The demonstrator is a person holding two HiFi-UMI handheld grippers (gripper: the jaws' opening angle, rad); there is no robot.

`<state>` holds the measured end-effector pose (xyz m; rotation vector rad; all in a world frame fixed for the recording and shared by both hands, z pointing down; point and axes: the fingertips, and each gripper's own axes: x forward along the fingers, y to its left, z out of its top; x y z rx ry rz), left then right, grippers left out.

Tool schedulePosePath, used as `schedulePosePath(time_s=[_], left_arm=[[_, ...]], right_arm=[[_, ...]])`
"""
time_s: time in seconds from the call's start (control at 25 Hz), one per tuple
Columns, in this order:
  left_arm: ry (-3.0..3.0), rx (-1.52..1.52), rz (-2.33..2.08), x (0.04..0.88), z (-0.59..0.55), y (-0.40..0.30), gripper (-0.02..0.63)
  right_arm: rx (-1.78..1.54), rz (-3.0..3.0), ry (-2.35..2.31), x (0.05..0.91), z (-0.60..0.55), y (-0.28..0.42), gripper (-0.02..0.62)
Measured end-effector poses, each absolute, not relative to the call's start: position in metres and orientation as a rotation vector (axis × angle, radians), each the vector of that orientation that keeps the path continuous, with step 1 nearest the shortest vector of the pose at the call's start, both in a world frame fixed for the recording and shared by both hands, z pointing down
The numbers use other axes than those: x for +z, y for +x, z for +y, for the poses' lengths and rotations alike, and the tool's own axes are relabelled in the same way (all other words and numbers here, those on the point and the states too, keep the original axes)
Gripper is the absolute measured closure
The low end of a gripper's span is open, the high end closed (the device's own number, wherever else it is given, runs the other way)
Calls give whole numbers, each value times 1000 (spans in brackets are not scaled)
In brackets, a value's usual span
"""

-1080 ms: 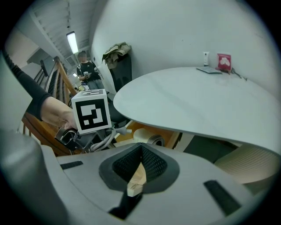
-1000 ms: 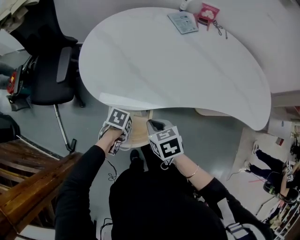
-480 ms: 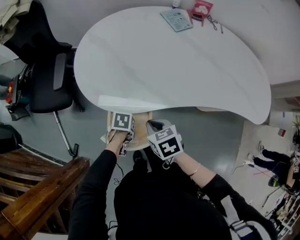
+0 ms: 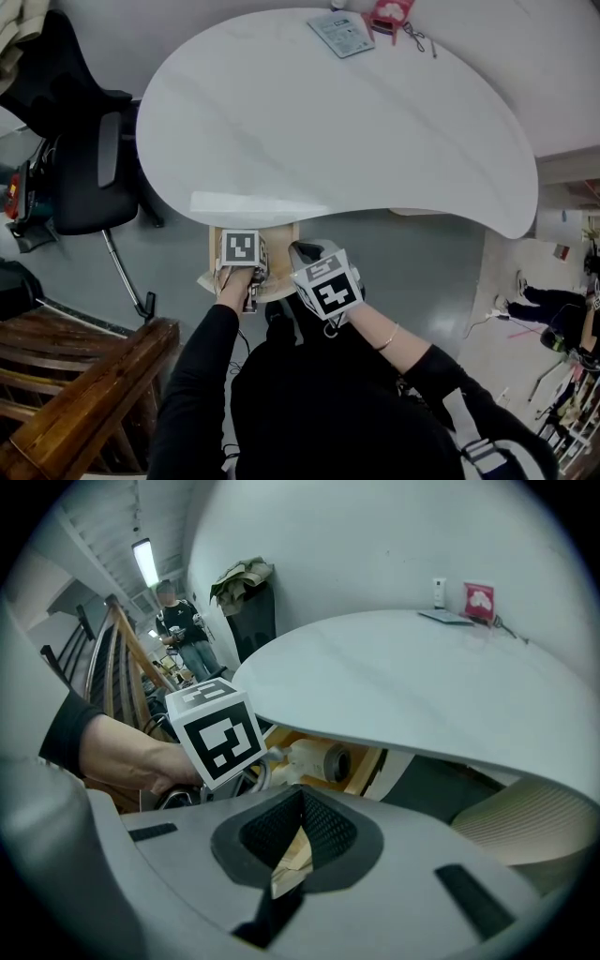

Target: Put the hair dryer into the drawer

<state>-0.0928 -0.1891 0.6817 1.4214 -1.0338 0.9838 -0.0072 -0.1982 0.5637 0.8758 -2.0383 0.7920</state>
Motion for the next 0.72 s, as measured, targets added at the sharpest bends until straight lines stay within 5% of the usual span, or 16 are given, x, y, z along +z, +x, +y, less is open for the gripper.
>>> schedulePosePath(time_s=[0.72], left_arm=[[1413, 1032, -1025, 694, -186, -90, 434]], right_arm=[[835, -1980, 833, 583, -194, -13, 591]])
